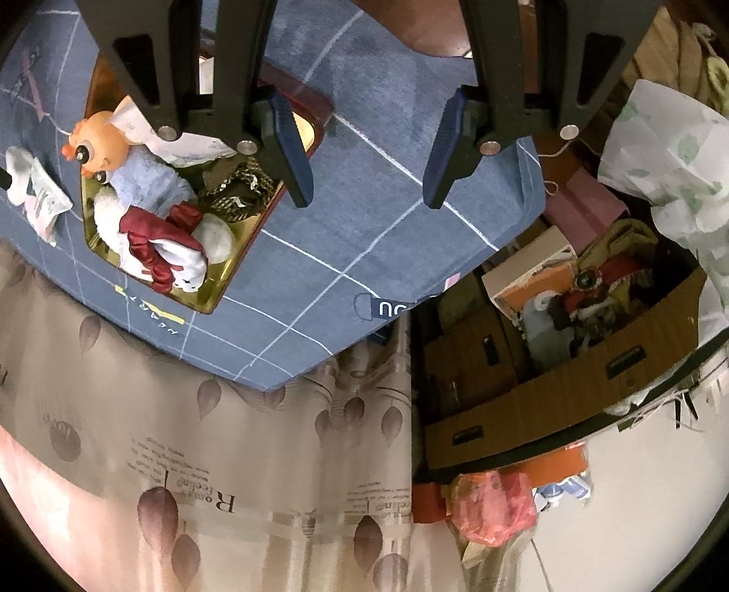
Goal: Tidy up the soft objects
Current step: 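Grasp the white knit sock with the right gripper and lift it, then grasp the pink cleaning wipes pack with the left gripper while the right gripper holds the sock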
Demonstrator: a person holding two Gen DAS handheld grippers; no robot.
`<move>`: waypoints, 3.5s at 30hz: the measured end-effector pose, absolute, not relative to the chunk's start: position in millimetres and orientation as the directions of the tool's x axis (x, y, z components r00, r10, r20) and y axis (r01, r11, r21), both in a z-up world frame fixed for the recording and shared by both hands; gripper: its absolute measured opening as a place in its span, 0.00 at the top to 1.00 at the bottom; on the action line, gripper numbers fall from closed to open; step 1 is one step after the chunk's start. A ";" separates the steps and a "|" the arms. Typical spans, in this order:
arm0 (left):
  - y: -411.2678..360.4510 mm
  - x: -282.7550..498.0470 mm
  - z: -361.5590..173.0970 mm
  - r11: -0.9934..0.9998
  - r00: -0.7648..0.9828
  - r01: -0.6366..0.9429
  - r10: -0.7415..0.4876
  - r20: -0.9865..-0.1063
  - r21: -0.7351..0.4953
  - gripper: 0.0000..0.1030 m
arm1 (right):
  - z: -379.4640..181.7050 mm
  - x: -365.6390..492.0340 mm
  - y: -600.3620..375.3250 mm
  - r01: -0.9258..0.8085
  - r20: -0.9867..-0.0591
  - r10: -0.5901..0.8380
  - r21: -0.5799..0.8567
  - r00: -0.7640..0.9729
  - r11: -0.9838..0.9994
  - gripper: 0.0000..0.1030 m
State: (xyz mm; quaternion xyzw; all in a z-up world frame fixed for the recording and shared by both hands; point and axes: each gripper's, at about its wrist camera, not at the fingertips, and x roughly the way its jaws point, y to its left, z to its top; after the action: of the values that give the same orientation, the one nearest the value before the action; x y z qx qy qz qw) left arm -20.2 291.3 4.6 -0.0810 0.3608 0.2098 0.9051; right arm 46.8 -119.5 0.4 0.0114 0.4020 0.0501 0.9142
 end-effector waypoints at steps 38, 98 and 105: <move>162.7 3.5 27.0 0.989 0.782 -0.088 0.143 -0.606 0.120 0.37 | -54.5 65.3 -195.4 0.001 -0.764 0.056 0.074 0.642 0.997 0.60; -69.1 216.5 -73.1 0.922 0.531 0.377 -0.137 -0.836 0.088 0.32 | -63.1 34.5 -273.6 0.098 -0.764 0.065 0.166 0.641 0.981 0.53; -75.2 203.8 -67.8 0.916 0.550 0.378 -0.107 -0.829 0.133 0.44 | -63.2 34.9 -273.4 0.099 -0.764 0.065 0.166 0.641 0.981 0.53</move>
State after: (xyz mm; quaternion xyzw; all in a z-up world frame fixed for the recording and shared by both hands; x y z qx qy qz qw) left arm 203.8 -75.2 -67.8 0.1494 0.4535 -0.1396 0.8675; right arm 34.9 -273.4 -63.2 0.0967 0.4234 -0.0093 0.9007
